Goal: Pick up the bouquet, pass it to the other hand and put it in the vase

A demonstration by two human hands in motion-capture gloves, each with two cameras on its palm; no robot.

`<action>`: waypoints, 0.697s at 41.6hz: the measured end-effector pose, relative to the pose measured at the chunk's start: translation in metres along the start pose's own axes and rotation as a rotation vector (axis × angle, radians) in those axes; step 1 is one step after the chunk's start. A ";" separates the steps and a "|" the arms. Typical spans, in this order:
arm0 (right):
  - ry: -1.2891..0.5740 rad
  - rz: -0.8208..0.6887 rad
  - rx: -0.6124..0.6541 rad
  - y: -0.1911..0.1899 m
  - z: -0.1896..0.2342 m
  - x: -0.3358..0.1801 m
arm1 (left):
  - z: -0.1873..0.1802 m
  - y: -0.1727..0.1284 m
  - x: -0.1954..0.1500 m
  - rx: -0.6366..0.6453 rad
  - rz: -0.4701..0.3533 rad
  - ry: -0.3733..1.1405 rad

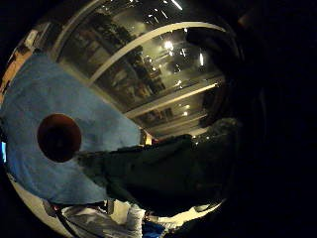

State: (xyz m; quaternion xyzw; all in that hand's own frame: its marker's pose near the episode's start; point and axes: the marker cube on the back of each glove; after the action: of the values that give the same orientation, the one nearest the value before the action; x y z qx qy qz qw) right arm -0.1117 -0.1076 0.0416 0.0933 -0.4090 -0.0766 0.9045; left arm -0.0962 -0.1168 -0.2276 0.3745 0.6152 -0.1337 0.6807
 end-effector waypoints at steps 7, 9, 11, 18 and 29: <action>-0.004 -0.018 0.010 -0.002 -0.005 0.001 | -0.002 -0.010 -0.013 0.006 0.020 -0.061; -0.014 0.016 0.001 0.004 -0.005 -0.007 | -0.003 -0.012 -0.017 0.021 0.024 -0.072; 0.010 0.022 0.023 0.003 -0.005 -0.004 | -0.003 -0.014 -0.020 0.034 0.029 -0.074; 0.123 0.035 0.107 0.003 -0.008 0.008 | -0.011 -0.019 -0.053 -0.029 -0.005 -0.089; 0.217 -0.140 -0.111 0.035 -0.015 0.037 | -0.100 0.064 -0.223 -0.450 -0.232 -0.307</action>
State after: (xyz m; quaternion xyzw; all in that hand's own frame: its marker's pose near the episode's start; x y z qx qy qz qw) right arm -0.0739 -0.0797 0.0672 0.0793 -0.2966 -0.1515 0.9396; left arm -0.1749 -0.0676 0.0074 0.1169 0.5579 -0.1261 0.8119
